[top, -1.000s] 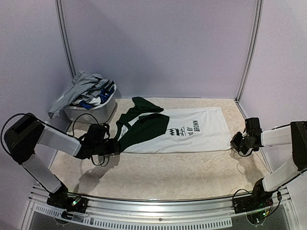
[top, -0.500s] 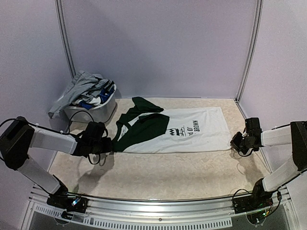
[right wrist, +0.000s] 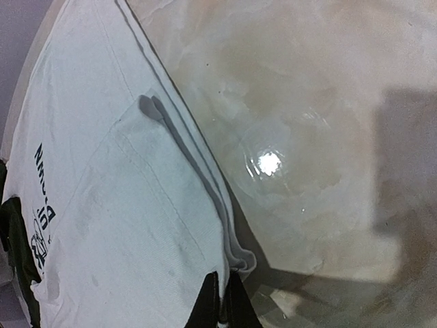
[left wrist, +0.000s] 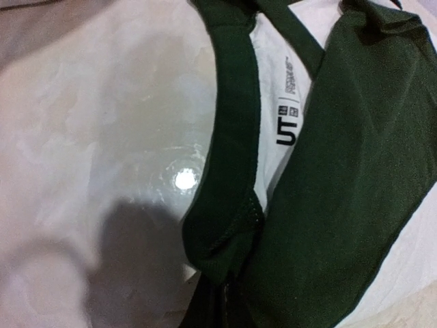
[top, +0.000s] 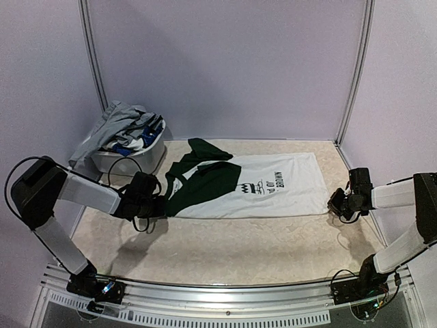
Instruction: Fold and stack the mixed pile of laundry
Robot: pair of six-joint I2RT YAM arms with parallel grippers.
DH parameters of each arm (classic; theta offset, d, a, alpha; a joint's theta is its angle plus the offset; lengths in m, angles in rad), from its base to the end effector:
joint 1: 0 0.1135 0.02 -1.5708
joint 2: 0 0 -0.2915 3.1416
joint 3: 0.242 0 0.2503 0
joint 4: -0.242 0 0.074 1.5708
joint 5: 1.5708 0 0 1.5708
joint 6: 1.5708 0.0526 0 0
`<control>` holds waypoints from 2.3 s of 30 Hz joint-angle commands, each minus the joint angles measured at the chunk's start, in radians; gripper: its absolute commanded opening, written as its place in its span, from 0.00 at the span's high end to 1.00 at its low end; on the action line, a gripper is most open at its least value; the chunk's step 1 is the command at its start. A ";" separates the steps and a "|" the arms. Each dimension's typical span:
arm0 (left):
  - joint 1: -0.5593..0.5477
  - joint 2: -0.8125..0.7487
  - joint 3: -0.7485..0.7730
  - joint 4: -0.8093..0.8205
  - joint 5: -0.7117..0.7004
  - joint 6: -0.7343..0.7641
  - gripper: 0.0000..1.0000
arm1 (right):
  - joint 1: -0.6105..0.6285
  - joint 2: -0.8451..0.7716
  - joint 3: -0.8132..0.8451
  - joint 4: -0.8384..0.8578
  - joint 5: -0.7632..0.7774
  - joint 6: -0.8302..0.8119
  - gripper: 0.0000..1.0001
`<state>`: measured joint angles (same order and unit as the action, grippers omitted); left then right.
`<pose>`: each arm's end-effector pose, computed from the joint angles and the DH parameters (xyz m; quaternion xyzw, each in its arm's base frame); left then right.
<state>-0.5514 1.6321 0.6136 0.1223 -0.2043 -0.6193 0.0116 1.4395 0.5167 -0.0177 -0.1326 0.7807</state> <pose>0.2567 -0.1454 0.1310 -0.0656 0.9370 -0.1017 0.3276 0.2506 0.0099 0.1430 0.3369 0.8871 0.1774 0.2610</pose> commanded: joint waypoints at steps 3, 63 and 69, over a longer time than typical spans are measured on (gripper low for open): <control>0.003 -0.019 0.009 -0.016 0.008 -0.022 1.00 | -0.002 0.008 0.010 -0.053 -0.009 -0.011 1.00; -0.274 -0.642 0.117 -0.770 -0.377 -0.031 0.14 | -0.001 -0.957 -0.124 -0.487 -0.100 0.014 0.40; -0.170 -0.361 0.331 -0.652 -0.254 0.123 0.14 | 0.018 -0.581 0.019 -0.313 -0.197 -0.118 0.33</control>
<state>-0.7841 1.1782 0.8528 -0.6411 -0.5232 -0.6376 0.0132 0.7338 0.4595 -0.5228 -0.2306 0.7670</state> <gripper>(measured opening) 0.848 0.648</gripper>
